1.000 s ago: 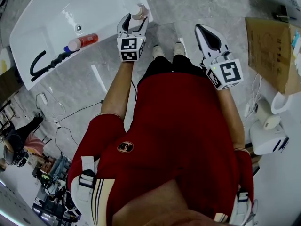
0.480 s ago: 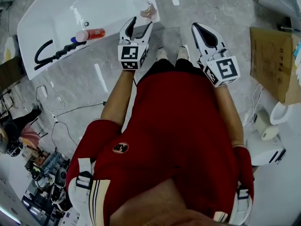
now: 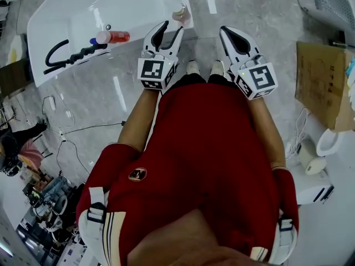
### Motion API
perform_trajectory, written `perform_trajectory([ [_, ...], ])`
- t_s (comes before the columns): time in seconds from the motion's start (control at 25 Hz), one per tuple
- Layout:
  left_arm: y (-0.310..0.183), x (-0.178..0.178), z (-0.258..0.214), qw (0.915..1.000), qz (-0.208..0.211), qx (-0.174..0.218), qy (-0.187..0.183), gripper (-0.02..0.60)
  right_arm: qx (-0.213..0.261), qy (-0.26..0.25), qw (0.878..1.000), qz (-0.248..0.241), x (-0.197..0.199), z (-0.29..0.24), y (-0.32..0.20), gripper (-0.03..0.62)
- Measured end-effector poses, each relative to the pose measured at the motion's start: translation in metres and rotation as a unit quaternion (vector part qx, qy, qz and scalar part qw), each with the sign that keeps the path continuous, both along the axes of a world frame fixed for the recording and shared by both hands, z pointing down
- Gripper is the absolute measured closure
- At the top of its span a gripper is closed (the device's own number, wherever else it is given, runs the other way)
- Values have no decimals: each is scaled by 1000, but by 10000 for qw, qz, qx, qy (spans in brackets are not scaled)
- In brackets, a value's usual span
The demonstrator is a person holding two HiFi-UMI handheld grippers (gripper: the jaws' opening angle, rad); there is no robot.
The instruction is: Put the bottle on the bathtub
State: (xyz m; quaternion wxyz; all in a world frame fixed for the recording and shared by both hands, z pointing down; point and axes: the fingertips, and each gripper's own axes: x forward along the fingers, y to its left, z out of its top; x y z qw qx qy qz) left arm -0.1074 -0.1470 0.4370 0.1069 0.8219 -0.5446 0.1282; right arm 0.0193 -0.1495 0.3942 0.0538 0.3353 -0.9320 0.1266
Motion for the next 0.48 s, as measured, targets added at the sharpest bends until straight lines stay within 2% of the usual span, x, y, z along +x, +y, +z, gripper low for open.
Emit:
perform_trajectory([
  [0.2,8,5,-17,9999,46,155,41,531,74,-33,9998,-156,-11,-4,8,600],
  [0.36,11,8,-24,9997,66,216,84,572,146,-5,9995,-293,-19,-4,14,600],
  [0.48,14,12,-27,9995,164,233,119,574,222,-9,9991,-355,-21,-7,16,600],
])
